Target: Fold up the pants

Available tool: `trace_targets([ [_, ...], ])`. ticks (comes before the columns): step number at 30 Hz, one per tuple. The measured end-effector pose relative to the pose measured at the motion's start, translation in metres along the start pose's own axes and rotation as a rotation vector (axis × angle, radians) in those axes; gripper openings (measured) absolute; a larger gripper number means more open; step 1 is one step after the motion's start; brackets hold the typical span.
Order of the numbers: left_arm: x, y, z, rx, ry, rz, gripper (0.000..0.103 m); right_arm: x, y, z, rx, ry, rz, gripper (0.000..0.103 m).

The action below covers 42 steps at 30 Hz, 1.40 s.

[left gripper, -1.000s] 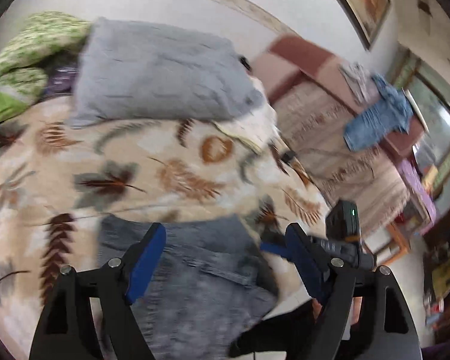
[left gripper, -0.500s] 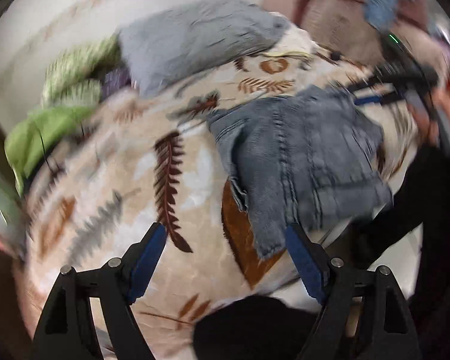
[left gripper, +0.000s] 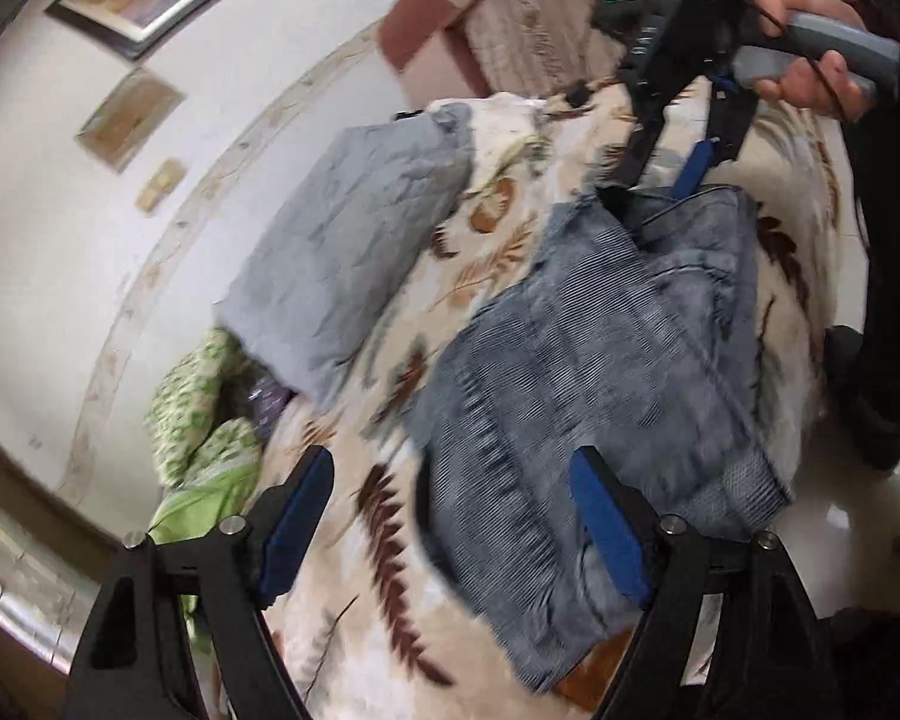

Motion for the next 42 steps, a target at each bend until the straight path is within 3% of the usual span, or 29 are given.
trace_targets([
  [1, -0.005, -0.001, 0.005, 0.034, 0.005, -0.001, 0.063, -0.001, 0.001, 0.002, -0.005, 0.004, 0.004, 0.063],
  [3, -0.011, 0.001, 0.011, 0.079, 0.034, -0.024, 0.023, 0.000, 0.003, 0.006, -0.019, 0.015, 0.007, 0.063],
  [5, -0.016, 0.010, 0.017, 0.144, 0.059, -0.086, 0.005, -0.001, 0.005, 0.008, -0.032, 0.022, 0.009, 0.063],
  [11, -0.039, 0.048, 0.019, 0.323, 0.041, -0.328, 0.002, 0.001, 0.007, 0.016, -0.053, 0.054, 0.023, 0.063],
  [14, -0.046, 0.054, 0.013, 0.277, 0.024, -0.277, 0.002, 0.001, 0.006, 0.017, -0.065, 0.061, 0.038, 0.063],
  [16, -0.036, 0.060, 0.002, 0.353, 0.009, -0.296, 0.002, 0.001, 0.004, 0.016, -0.070, 0.065, 0.043, 0.063],
  [17, -0.030, 0.061, 0.001, 0.387, 0.018, -0.303, 0.012, 0.001, 0.004, 0.016, -0.066, 0.069, 0.041, 0.063],
  [18, -0.024, 0.058, -0.002, 0.402, 0.037, -0.298, 0.042, 0.001, 0.004, 0.016, -0.061, 0.073, 0.039, 0.063],
  [20, -0.007, 0.047, -0.008, 0.344, 0.075, -0.272, 0.090, 0.001, 0.002, 0.017, -0.057, 0.080, 0.043, 0.063],
  [21, 0.001, 0.042, -0.014, 0.311, 0.064, -0.263, 0.091, 0.000, 0.000, 0.017, -0.059, 0.081, 0.049, 0.063],
  [24, 0.017, 0.030, -0.029, 0.329, 0.037, -0.303, 0.091, 0.000, -0.001, 0.018, -0.057, 0.080, 0.062, 0.063],
  [26, 0.023, 0.024, -0.037, 0.295, 0.006, -0.292, 0.091, 0.000, -0.001, 0.020, -0.048, 0.084, 0.059, 0.063],
  [30, 0.027, 0.001, -0.040, 0.154, -0.014, -0.129, 0.091, 0.000, -0.002, 0.023, -0.040, 0.082, 0.070, 0.063],
  [33, 0.025, -0.018, -0.037, 0.099, -0.050, 0.017, 0.091, 0.000, -0.001, 0.025, -0.031, 0.078, 0.075, 0.063],
  [42, 0.036, -0.054, -0.044, 0.069, -0.104, 0.298, 0.091, 0.000, -0.004, 0.025, -0.047, 0.072, 0.095, 0.064],
])
Point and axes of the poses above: each gripper's, at about its wrist camera, not at the fingertips, and z roughly the way its jaws point, y to its left, x to its underside, the point moved 3 cm from there along z, roughly the way its jaws point, and after that the axes turned 1 degree about z, right-handed, at the moved point
